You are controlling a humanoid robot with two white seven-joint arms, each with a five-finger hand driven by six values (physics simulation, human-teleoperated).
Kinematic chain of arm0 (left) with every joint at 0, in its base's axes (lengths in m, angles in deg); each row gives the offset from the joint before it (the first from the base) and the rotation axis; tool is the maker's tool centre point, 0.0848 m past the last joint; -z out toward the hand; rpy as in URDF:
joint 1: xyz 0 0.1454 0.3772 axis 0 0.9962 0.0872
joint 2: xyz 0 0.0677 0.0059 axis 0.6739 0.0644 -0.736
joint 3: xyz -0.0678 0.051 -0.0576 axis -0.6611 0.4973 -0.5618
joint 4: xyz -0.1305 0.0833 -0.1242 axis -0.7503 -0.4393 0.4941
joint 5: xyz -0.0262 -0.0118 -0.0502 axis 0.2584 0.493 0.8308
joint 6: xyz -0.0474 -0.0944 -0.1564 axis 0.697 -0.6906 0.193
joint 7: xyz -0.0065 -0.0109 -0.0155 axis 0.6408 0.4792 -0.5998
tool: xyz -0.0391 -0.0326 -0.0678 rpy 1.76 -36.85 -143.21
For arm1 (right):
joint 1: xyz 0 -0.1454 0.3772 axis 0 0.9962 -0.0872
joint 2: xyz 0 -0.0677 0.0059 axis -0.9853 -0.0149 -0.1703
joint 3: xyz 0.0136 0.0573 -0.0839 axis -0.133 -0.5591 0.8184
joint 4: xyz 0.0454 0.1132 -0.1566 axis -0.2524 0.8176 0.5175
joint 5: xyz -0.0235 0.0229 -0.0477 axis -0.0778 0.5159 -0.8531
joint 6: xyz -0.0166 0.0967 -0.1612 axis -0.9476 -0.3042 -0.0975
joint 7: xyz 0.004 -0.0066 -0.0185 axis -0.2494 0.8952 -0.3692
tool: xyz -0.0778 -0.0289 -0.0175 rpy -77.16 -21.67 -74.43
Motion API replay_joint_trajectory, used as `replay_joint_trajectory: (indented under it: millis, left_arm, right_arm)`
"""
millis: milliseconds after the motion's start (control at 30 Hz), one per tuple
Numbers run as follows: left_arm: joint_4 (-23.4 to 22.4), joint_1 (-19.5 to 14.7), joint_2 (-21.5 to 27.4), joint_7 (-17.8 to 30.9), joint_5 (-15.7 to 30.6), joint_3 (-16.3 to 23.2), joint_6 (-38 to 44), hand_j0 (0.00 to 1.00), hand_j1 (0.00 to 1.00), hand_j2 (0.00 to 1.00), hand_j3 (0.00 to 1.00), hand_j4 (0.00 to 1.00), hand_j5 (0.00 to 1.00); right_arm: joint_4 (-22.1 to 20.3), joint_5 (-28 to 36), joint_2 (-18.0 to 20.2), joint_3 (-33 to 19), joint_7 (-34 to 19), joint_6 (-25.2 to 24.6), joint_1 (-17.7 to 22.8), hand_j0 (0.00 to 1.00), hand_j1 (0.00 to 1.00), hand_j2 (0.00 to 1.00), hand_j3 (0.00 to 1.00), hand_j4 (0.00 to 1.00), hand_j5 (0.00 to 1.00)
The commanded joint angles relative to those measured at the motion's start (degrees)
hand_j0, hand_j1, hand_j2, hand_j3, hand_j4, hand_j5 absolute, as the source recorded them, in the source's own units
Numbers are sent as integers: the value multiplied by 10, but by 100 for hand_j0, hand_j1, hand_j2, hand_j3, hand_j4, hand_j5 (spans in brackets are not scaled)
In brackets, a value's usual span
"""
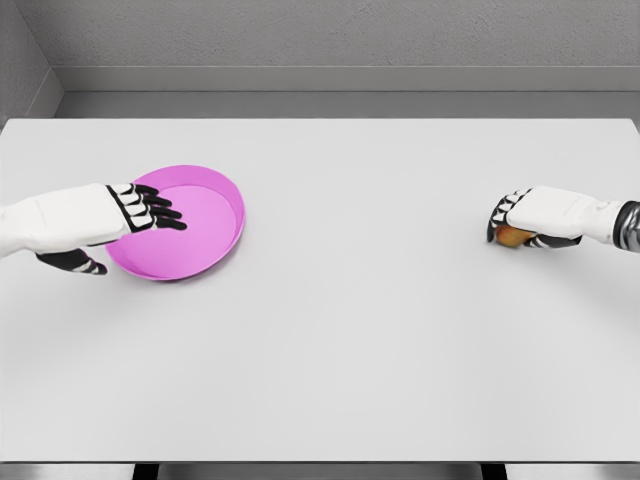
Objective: Put the apple on the plate with both arms
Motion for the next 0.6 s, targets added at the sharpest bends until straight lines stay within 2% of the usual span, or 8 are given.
replay_joint_trajectory:
  millis: [0,200,300,567]
  left_arm:
    - [-1,1,0,0,5,1,1,100,100,100,100,100,100]
    - [0,0,2,1,5,0,1,100,100,100,100,100,100]
    - [-1,0,2,0,5,0,1,100,100,100,100,100,100]
    - [0,0,1,1,4,0,1,100,100,100,100,100,100]
  right_arm:
    - [-1,4,2,-3,0,-1,0,53,53,53,53,53,53]
    - [-10,9,3,-10,-15,-1,-4,49,49,49,49,49,49]
    - [-32,10,5,-29,-31,-1,-4,48,48,48,48,48,48]
    - [-89,9,2,-29,-45,-1,-5,46,46,46,46,46,46]
